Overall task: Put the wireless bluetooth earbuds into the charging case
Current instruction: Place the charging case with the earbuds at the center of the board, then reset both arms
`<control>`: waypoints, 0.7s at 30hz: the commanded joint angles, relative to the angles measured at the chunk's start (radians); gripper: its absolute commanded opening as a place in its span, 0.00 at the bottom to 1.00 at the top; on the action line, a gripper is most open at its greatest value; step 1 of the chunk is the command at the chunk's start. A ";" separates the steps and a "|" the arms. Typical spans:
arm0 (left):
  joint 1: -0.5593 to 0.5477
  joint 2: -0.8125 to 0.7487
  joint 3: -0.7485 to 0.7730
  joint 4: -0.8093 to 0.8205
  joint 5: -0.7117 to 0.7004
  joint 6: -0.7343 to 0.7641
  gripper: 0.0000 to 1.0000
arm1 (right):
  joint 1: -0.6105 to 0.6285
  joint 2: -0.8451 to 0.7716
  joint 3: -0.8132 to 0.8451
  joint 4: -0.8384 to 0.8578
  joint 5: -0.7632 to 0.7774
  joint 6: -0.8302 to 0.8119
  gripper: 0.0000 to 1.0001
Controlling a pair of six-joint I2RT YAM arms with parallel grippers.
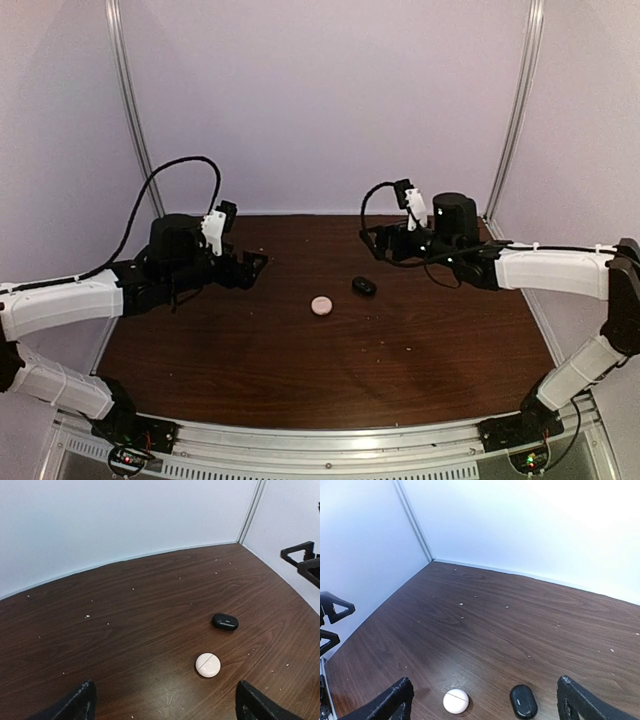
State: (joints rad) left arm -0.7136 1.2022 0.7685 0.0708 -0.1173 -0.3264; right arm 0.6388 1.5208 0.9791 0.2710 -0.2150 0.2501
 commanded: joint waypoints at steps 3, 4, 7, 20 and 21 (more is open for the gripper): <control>0.137 0.091 0.012 -0.004 0.223 -0.139 0.98 | -0.019 -0.223 -0.199 -0.043 0.185 0.081 1.00; 0.148 0.102 0.003 0.005 0.237 -0.151 0.98 | -0.019 -0.253 -0.235 -0.041 0.206 0.093 1.00; 0.155 0.109 -0.044 0.054 0.260 -0.184 0.98 | -0.021 -0.335 -0.355 -0.015 0.277 0.136 1.00; 0.155 0.043 -0.226 0.140 0.245 -0.288 0.98 | -0.021 -0.527 -0.677 0.123 0.341 0.276 1.00; 0.155 0.041 -0.231 0.141 0.245 -0.290 0.98 | -0.021 -0.526 -0.678 0.118 0.343 0.277 1.00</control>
State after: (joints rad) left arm -0.5598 1.2720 0.5602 0.1356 0.1253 -0.5800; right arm 0.6212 1.0100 0.3172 0.3443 0.0845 0.4877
